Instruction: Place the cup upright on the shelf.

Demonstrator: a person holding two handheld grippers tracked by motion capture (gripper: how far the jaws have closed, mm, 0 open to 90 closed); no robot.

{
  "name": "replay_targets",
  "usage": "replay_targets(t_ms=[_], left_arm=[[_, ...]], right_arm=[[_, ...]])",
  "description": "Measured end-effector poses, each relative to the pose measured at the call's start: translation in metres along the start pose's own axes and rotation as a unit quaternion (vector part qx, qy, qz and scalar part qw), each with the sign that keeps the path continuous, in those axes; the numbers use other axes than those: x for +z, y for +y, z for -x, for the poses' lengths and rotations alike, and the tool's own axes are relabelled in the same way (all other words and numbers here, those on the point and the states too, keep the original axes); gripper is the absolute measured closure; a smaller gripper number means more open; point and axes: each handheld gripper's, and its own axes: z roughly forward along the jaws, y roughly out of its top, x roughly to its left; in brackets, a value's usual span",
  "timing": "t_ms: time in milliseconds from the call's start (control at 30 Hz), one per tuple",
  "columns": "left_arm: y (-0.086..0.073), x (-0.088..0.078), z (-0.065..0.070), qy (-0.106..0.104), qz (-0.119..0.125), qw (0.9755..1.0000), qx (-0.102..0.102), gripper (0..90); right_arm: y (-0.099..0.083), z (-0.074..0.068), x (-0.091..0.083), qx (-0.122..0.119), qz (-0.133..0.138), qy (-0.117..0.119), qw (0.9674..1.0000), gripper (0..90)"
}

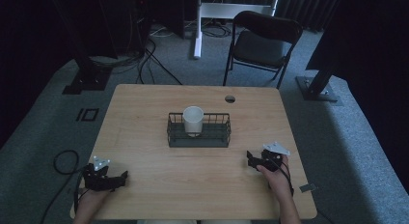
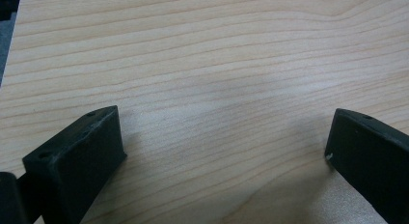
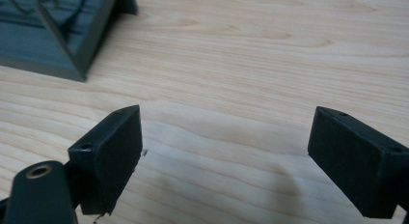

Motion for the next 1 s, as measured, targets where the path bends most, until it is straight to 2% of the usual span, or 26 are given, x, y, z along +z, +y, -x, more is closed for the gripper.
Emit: replay_targets(t_ms=[167,267,333,400,467,533,1000], left_arm=[[0.000,0.000,0.000,0.000,0.000,1.0000,0.000,0.1],[0.000,0.000,0.000,0.000,0.000,1.0000,0.000,0.1],[0.000,0.000,0.000,0.000,0.000,1.0000,0.000,0.1],[0.000,0.000,0.000,0.000,0.000,1.0000,0.000,0.2],[0.000,0.000,0.000,0.000,0.000,1.0000,0.000,0.1],[0.000,0.000,0.000,0.000,0.000,1.0000,0.000,0.1],[0.000,0.000,0.000,0.000,0.000,1.0000,0.000,0.1]], right_arm=[[-0.002,0.006,-0.002,0.006,-0.014,-0.015,0.9998,11.7],[-0.003,0.009,-0.002,-0.006,-0.027,-0.029,0.9992,11.7],[-0.004,0.011,-0.003,-0.002,-0.037,-0.032,0.9988,11.7],[-0.006,0.013,-0.003,-0.015,-0.057,-0.036,0.9976,11.4],[-0.007,0.013,-0.003,-0.013,-0.062,-0.028,0.9976,11.7],[-0.007,0.016,-0.003,0.003,-0.070,-0.014,0.9975,11.7],[-0.007,0.016,-0.004,0.005,-0.070,-0.012,0.9974,11.7]])
